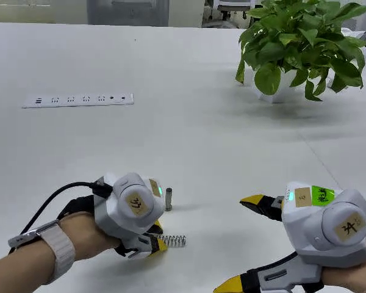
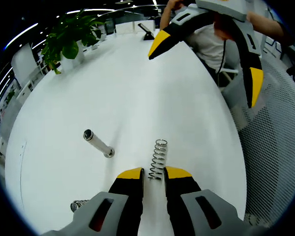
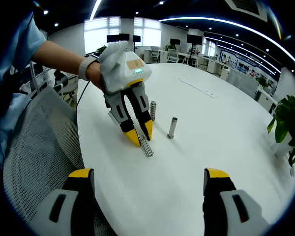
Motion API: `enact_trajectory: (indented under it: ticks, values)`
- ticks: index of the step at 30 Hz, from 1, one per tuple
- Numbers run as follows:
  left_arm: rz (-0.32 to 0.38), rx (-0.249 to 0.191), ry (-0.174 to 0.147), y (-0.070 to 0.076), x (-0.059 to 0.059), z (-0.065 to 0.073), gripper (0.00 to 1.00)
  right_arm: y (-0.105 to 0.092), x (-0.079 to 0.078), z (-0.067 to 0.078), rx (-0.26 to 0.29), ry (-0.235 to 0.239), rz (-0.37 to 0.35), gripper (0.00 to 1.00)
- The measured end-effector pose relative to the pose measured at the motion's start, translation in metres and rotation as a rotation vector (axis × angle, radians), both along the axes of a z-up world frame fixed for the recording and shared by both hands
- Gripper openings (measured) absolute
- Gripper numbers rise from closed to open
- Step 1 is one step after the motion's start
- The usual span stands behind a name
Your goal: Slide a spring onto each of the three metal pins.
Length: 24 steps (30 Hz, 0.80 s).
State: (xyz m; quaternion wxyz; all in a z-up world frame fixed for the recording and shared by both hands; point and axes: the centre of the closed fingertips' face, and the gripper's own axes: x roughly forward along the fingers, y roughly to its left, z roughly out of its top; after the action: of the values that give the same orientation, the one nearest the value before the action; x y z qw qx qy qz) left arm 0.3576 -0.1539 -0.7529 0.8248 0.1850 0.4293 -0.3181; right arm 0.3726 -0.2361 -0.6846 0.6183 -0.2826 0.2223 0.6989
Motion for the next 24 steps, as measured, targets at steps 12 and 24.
enact_trajectory:
  ticks: [12, 24]
  values:
    - [-0.044, 0.053, 0.025, -0.001, -0.005, -0.002, 0.12, 0.003, -0.006, -0.001, -0.004, -0.002, 0.015, 0.91]
    - [0.133, -0.068, -0.059, 0.0, -0.009, 0.001, 0.09, 0.005, -0.02, -0.003, 0.008, 0.038, 0.009, 0.87]
